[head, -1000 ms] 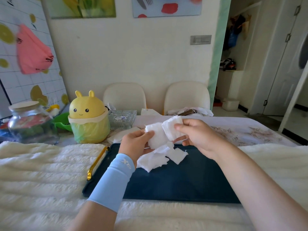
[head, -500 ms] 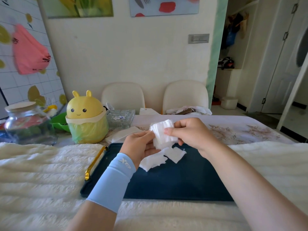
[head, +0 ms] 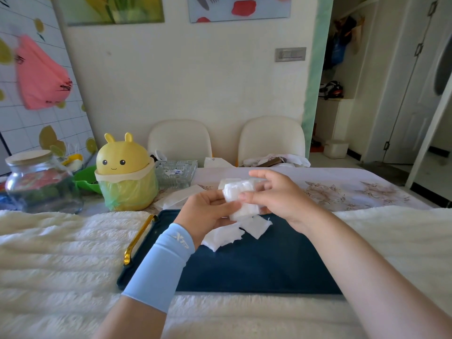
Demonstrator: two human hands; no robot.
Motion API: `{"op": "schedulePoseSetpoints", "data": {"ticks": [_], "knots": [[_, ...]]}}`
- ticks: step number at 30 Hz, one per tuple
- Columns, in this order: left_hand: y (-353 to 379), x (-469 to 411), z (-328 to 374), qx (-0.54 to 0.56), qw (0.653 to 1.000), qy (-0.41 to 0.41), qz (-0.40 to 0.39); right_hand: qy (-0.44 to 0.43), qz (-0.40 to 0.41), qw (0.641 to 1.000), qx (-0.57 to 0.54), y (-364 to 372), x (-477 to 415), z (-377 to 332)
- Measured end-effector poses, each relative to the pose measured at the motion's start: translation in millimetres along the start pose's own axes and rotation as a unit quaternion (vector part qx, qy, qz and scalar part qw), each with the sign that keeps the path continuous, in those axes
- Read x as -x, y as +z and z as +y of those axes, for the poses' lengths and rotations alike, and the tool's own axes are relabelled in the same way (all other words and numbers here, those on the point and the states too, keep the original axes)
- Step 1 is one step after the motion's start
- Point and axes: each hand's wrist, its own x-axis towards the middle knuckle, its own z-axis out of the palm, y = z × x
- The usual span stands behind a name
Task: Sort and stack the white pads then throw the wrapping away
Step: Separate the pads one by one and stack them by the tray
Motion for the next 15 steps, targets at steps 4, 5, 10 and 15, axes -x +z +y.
{"op": "schedulePoseSetpoints", "data": {"ticks": [4,5,10,15], "knots": [[-0.8,-3.4,-1.5,-0.013,0.999,-0.004,0.031,-0.001,-0.020,0.998,-0.053,-3.8,-4.2,7.9],[-1.0,-4.5,-1.8,-0.015,0.999,-0.002,0.045,-0.001,-0.016,0.999,-0.045,-3.4,-5.1,8.8],[2.2,-10.6,-3.0,-0.096,0.991,0.031,0.090,0.028,-0.098,0.994,-0.033,-8.7,-3.1,7.7],[13.3,-35.6,20.0,-0.163,0.983,0.062,0.064,0.068,-0.094,0.992,-0.050,-33.0,-27.3,0.0]]}}
